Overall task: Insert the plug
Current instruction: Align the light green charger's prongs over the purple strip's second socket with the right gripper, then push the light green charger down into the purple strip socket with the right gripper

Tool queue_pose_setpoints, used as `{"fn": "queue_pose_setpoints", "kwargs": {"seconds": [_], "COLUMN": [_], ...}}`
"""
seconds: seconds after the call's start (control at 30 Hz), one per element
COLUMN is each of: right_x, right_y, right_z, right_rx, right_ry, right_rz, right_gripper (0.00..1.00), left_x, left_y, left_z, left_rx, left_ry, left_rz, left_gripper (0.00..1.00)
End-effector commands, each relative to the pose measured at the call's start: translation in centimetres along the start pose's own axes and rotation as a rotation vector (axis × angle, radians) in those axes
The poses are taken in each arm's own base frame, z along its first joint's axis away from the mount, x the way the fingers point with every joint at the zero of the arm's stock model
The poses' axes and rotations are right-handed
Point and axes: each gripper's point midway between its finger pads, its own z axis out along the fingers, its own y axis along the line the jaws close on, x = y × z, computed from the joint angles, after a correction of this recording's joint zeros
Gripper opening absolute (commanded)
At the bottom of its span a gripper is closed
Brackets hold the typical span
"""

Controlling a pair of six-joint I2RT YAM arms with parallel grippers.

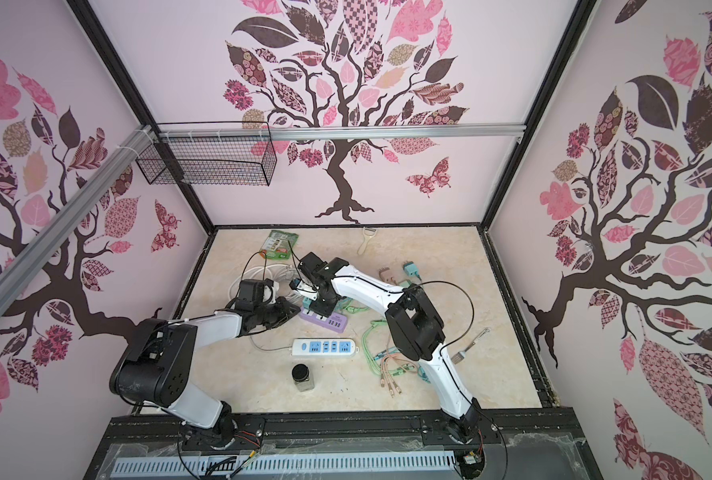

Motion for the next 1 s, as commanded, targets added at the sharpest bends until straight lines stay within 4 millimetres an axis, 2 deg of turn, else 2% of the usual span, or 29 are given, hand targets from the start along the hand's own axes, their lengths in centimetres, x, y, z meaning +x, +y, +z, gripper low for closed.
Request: {"fn": "queue_pose_setpoints", "kwargs": {"seconds": [0.0,0.27,0.63,0.8,0.97], "right_x": [0.0,-1.6,-2.4,-2.0,-0.8], "right_y": [0.7,0.6,0.8,1.0,1.7], "right_z": [0.7,-1.4,-3.7,-4.9,-5.7], "right_rx": [-0.025,-0.028,-0.03,-0.032,-0.051], "right_ry": [-0.011,-0.078,-0.13,-0.143,-0.127], "right_rz": [0.022,0.039,0.087,0.113,0.137], "right_gripper": [0.21,0.34,0.49,0.57,0.63], "left_x": [0.2,-0.3,-0.2,-0.3,-0.4], "left_y": [0.2,-0.7,-0.3,-0.4,-0.5], "left_z": [-0.8,-2.6,-4.3,-4.8,-5.4], "left_rx": [-0.007,-0.011,-0.022,-0.021,-0.019], "left_ry": [-0.009,-0.047,-0.077,-0.091,-0.101], "left_rz": [0.002,0.022,0.016,0.015,0.019], "left_gripper": [0.21,0.3,0.33,0.34,0.37]}}
